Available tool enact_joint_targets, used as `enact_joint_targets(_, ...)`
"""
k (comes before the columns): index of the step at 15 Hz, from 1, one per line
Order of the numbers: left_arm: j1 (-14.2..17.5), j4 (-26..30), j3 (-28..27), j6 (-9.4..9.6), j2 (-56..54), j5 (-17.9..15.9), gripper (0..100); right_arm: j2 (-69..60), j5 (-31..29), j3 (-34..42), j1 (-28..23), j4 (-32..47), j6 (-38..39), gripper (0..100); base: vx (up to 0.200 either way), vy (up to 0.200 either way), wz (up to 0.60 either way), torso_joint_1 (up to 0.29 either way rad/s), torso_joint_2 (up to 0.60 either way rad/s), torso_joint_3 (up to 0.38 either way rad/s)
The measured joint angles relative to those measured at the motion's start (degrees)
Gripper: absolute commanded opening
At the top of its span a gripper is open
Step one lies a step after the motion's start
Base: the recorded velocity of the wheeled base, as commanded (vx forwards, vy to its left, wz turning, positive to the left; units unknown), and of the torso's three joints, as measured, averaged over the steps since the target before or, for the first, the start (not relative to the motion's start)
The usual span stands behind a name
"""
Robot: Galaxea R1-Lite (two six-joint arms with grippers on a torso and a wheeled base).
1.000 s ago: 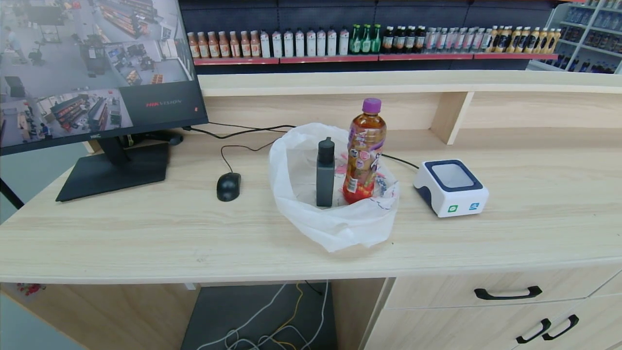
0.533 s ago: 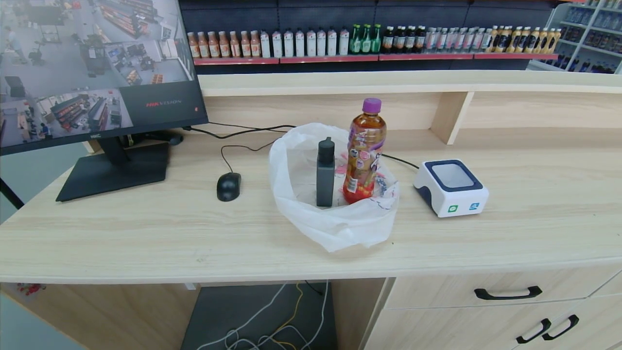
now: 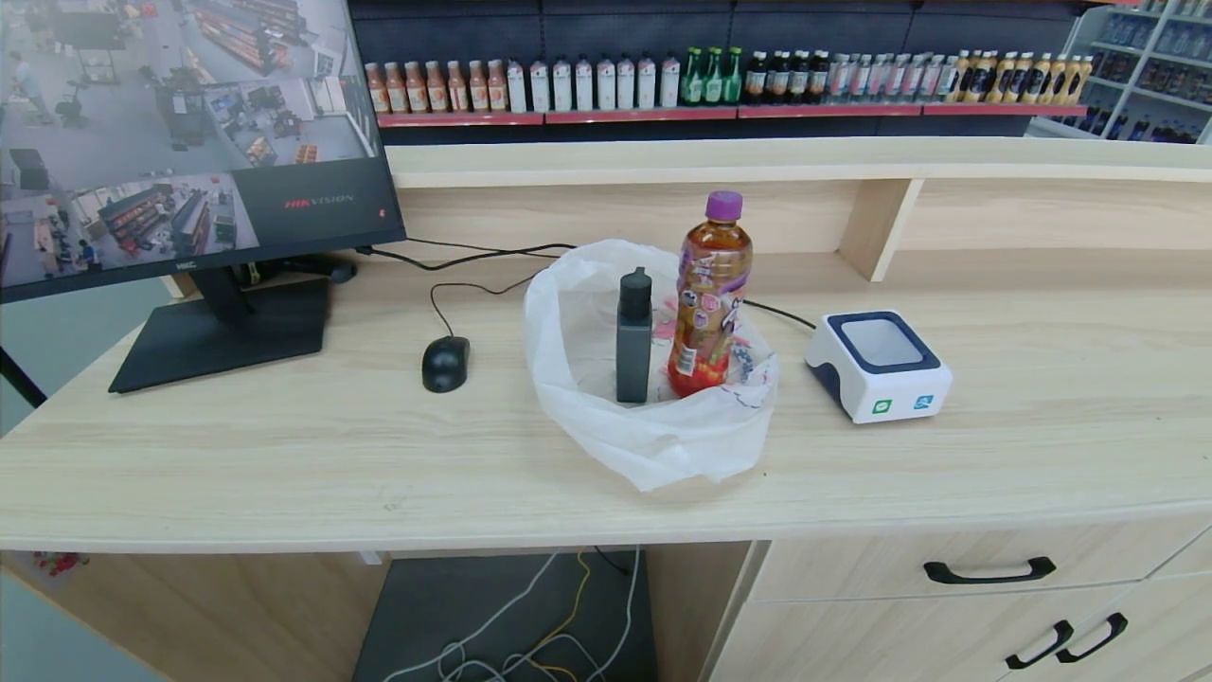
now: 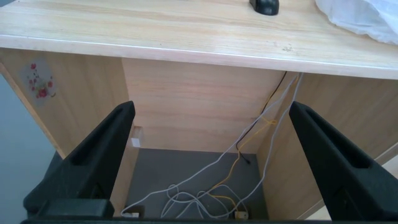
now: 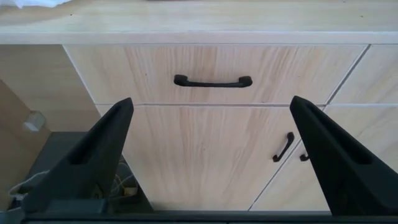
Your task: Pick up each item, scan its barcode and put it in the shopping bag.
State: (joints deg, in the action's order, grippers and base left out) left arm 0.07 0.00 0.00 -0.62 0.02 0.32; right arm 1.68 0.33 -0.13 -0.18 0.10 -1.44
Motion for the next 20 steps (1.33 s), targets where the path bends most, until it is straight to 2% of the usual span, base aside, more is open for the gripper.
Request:
enact_joint_targets(2, 0.0, 0.0, 0.0, 0.02, 0.0, 0.0, 100, -1.0, 0.0, 0.1, 0.1, 0.0, 0.8, 100, 0.000, 0.000, 0.00, 0.000, 0.00, 0.000)
enact_joint_targets(5, 0.0, 0.0, 0.0, 0.00, 0.0, 0.0, 100, -1.5, 0.1, 0.1, 0.1, 0.0, 1.0, 100, -0.200, 0.000, 0.00, 0.004, 0.00, 0.002)
enact_joint_targets(19, 0.0, 0.0, 0.0, 0.05, 0.0, 0.0, 100, -1.7, 0.1, 0.1, 0.1, 0.0, 1.0, 100, 0.000, 0.000, 0.00, 0.000, 0.00, 0.000)
enact_joint_targets(20, 0.0, 0.0, 0.0, 0.05, 0.0, 0.0, 100, -1.7, 0.0, 0.1, 0.1, 0.0, 1.0, 100, 0.000, -0.200, 0.00, 0.007, 0.01, -0.002)
